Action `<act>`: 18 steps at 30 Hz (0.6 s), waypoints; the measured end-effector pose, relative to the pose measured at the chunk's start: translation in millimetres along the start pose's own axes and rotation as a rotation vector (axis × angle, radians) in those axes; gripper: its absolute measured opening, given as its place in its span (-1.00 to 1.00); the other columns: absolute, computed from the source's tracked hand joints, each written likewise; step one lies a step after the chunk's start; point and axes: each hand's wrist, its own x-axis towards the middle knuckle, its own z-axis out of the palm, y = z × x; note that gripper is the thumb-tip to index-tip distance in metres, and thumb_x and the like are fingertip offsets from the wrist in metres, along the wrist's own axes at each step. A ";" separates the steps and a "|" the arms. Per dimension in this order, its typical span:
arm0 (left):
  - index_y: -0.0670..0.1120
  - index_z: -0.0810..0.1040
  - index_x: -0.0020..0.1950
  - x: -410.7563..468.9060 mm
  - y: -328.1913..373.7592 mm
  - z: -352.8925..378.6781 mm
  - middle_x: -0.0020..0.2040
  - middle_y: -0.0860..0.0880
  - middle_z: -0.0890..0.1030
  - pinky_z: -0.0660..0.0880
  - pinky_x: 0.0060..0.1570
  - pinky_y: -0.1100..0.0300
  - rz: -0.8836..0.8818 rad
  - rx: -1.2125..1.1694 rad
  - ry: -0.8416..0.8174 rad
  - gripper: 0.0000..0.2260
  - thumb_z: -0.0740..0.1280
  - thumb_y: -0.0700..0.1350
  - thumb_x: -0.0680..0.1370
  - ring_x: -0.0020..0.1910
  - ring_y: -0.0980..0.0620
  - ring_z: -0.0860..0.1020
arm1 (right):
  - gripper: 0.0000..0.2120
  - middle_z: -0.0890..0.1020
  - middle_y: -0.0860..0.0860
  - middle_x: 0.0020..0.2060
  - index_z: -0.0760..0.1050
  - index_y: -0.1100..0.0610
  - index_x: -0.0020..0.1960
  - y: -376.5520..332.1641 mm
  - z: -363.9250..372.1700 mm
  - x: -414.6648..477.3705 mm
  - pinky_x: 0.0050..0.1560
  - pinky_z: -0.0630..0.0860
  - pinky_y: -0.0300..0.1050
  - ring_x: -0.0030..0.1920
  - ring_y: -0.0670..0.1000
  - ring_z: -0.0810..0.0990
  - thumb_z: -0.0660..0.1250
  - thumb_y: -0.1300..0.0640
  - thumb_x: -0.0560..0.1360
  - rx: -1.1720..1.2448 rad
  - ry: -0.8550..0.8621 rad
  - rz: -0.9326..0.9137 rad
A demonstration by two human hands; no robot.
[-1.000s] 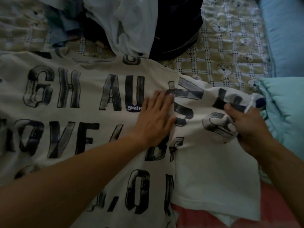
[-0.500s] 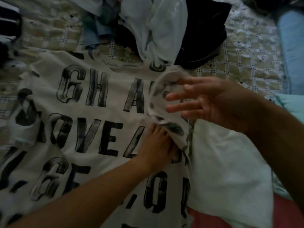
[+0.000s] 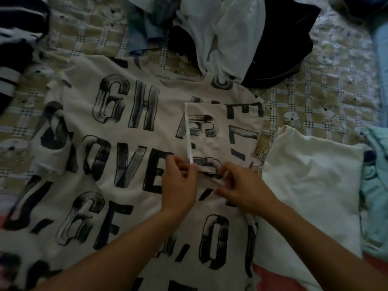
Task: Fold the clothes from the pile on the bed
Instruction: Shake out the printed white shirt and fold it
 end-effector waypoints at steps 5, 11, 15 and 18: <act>0.08 0.26 0.26 28.9 18.4 11.5 0.05 0.15 0.49 0.50 -0.19 0.44 -0.069 -0.092 -0.037 -0.45 0.52 -0.12 0.42 -0.06 0.21 0.56 | -0.80 0.49 -0.12 -0.21 0.36 -0.07 -0.05 5.5 8.5 -6.7 -0.17 0.52 -0.03 -0.18 -0.03 0.48 0.35 -0.03 0.41 -0.165 0.012 -0.060; 0.05 0.26 0.42 36.4 21.7 6.0 0.07 0.11 0.55 0.56 -0.11 0.38 0.109 0.117 -0.383 -0.43 0.42 -0.22 0.50 0.07 0.10 0.59 | -0.64 0.39 -0.10 -0.10 0.31 -0.06 -0.01 12.6 12.4 2.9 -0.30 0.35 -0.16 -0.17 -0.05 0.40 0.41 -0.06 0.33 -0.277 0.190 -0.049; 0.02 0.32 0.34 45.1 27.3 -5.3 0.08 -0.01 0.58 0.60 -0.14 0.22 0.064 0.038 -0.202 -0.62 0.34 -0.16 0.57 -0.03 0.04 0.61 | -0.85 0.46 -0.10 -0.19 0.33 -0.04 -0.11 10.0 15.2 3.4 -0.33 0.47 -0.10 -0.28 -0.05 0.46 0.31 0.09 0.44 -0.196 0.294 -0.096; -0.01 0.36 0.23 45.7 14.5 -14.4 0.08 -0.05 0.58 0.58 -0.01 0.01 0.036 0.244 -0.166 -0.71 0.34 -0.06 0.56 0.02 -0.06 0.58 | -0.87 0.46 -0.11 -0.21 0.36 -0.04 -0.14 5.9 13.0 -2.3 -0.28 0.49 -0.11 -0.27 -0.05 0.48 0.32 0.06 0.43 -0.275 0.188 -0.119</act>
